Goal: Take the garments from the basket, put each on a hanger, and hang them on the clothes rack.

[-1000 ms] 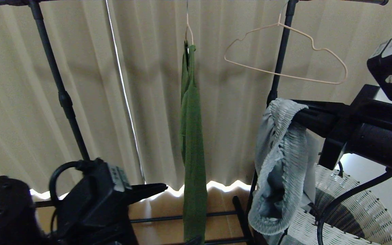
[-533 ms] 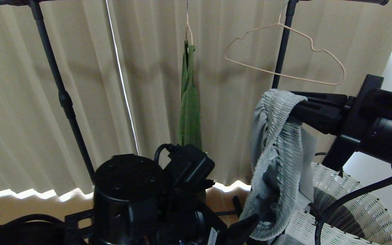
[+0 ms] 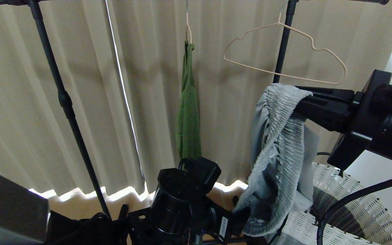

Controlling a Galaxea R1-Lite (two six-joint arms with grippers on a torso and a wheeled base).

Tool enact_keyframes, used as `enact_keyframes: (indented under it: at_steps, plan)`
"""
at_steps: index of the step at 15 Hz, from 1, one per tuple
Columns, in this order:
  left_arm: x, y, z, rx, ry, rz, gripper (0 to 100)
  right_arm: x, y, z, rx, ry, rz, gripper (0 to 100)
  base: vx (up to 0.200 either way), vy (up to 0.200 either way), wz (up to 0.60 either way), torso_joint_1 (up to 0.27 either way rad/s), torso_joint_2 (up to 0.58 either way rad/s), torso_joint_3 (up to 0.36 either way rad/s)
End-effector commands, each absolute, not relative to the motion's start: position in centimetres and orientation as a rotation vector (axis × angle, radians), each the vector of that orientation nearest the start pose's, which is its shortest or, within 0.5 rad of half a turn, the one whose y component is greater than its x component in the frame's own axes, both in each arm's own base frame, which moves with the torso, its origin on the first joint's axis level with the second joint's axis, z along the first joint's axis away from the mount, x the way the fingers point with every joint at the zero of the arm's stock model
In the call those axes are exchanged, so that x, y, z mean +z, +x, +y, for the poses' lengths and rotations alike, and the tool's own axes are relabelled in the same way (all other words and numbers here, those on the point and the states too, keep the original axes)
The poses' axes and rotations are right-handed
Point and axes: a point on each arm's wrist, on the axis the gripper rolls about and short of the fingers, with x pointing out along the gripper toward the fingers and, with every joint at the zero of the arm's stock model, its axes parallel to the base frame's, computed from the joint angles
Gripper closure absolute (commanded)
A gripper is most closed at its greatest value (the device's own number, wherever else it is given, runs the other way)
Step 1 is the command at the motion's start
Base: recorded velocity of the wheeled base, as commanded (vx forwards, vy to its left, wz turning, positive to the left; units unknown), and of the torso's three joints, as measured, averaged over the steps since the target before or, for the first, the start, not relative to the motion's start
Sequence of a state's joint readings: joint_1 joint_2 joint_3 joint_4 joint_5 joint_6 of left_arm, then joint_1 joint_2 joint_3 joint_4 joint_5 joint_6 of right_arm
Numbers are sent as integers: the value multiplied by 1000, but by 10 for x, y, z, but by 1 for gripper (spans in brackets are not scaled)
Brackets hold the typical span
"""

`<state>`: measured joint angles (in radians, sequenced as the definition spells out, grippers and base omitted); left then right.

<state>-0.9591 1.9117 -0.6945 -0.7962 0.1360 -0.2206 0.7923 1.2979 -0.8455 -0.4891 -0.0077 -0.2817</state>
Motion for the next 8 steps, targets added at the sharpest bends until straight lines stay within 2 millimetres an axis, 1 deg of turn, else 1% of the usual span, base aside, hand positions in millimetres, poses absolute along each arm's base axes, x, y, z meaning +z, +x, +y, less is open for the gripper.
enact_keyframes:
  at_steps: [1,3,4,6,8]
  plan:
    - [95,188,-257,-744,37,487,0,284,149,150,773,-254,-144,100,0,0,0,0,0,0]
    - [92,188,-250,-728,26,497,0,286,149,150,772,-250,-152,100,0,0,0,0,0,0]
    - [91,186,-245,-725,26,498,100,286,149,150,771,-251,-153,100,0,0,0,0,0,0]
    - [91,181,-238,-724,31,498,100,285,151,149,761,-253,-145,100,0,0,0,0,0,0]
    - [99,172,-216,-671,63,419,100,282,159,140,701,-264,-121,100,0,0,0,0,0,0]
